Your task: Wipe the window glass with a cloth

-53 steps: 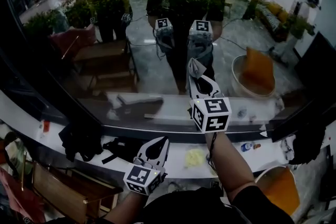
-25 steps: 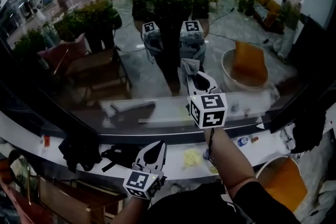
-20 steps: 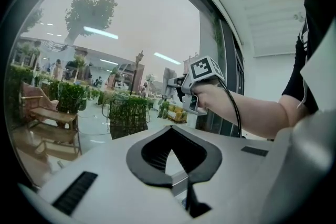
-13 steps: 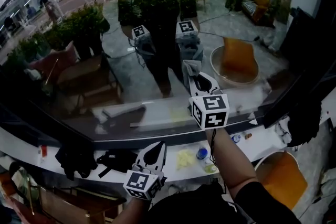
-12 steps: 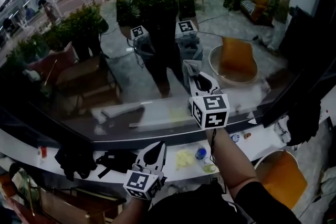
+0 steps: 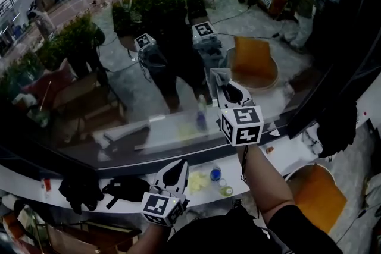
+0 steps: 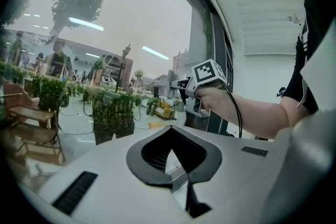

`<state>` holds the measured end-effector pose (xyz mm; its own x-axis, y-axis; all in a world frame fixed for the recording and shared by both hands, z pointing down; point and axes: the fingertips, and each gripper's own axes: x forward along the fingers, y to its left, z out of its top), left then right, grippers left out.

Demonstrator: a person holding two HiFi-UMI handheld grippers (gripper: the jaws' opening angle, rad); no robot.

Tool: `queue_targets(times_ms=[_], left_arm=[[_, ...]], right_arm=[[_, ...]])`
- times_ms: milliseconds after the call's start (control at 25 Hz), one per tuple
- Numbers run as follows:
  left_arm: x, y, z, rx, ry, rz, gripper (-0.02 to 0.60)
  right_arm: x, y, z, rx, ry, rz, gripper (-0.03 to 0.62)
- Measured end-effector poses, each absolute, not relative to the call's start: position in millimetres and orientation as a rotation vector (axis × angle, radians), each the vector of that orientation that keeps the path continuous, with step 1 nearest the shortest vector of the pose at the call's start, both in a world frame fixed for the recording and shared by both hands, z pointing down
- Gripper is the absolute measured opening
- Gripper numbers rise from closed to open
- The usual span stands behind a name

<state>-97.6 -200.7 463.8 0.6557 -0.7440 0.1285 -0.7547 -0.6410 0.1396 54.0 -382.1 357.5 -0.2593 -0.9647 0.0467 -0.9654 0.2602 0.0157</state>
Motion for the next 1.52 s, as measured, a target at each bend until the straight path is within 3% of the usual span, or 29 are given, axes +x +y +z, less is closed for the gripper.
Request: queue_targets(times_ms=[880, 1240, 1520], left_arm=[[75, -208, 474, 2.791, -1.036, 0.194, 0.008], [127, -213, 476, 2.769, -1.071, 0.170, 0.008], [131, -212, 470, 2.745, -1.138, 0.174, 0.008]], right_arm=[[257, -384, 376, 2.033, -2.350, 0.072, 0.044], [288, -386, 384, 1.957, -2.403, 0.072, 0.044], [286, -389, 382, 1.925, -2.440, 0.067, 0.044]])
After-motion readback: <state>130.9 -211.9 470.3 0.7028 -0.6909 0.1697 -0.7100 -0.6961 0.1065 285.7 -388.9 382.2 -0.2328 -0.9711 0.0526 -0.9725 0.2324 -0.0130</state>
